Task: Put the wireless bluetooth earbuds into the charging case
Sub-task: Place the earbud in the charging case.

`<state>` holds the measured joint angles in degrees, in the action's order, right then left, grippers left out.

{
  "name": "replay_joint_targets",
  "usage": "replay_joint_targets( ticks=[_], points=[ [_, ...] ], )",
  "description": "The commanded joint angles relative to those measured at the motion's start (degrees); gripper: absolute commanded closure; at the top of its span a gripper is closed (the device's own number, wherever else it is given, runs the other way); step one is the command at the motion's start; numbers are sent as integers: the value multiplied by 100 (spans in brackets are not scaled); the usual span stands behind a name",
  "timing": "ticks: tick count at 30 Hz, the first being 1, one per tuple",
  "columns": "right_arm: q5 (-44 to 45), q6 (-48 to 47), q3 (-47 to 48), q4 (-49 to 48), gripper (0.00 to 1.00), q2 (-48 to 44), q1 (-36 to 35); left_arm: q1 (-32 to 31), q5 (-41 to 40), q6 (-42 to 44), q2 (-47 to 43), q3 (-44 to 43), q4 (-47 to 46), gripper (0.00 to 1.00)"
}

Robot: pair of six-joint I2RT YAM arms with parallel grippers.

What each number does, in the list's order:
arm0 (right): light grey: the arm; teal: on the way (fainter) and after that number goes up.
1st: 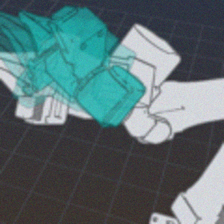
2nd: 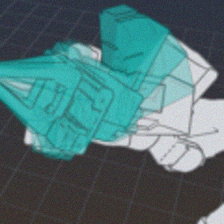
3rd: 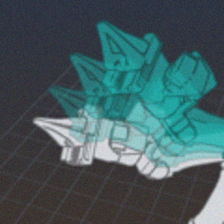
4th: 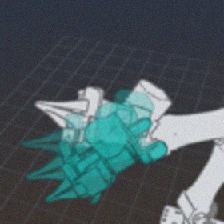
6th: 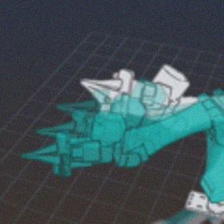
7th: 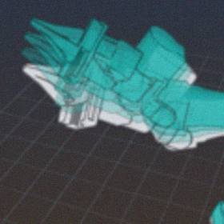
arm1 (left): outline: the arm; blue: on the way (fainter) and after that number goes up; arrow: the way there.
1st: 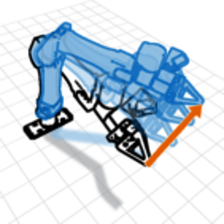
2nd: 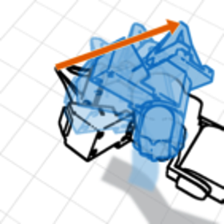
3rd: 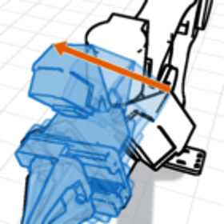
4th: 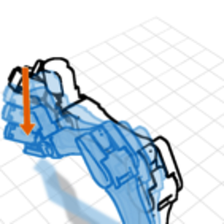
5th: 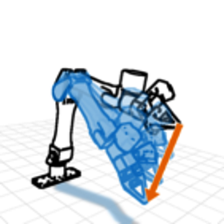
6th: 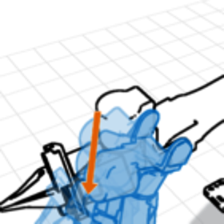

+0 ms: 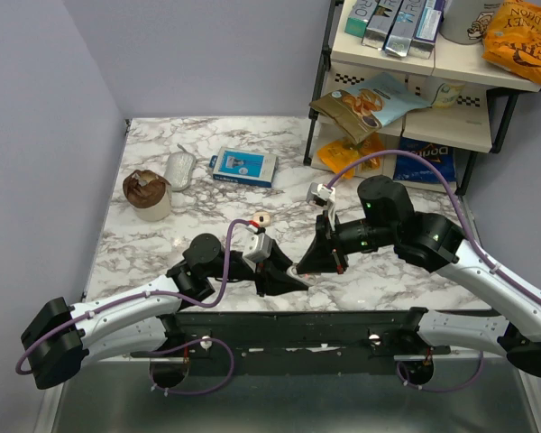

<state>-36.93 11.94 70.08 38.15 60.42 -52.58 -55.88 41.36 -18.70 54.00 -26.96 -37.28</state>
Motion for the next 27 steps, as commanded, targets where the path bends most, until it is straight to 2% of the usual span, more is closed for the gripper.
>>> replay_joint_targets(
  ticks=[1, 8, 15, 18, 27],
  points=[
    [238, -34, -100, 70, 99, 48, -139, -2, -120, -29, -56, -72, -403, 100],
    [476, -8, -21, 157, 99, 145, -165, -2, -137, -73, -82, -46, -456, 100],
    [766, 10, 84, 245, 77, 110, -174, -2, -173, -46, -170, -11, -438, 100],
    [853, 10, 154, 298, 71, 110, -174, -11, -173, -55, -179, 7, -447, 100],
    [1214, 27, 383, 430, 62, 66, -165, -28, -181, -81, -197, 42, -465, 100]
  ],
)
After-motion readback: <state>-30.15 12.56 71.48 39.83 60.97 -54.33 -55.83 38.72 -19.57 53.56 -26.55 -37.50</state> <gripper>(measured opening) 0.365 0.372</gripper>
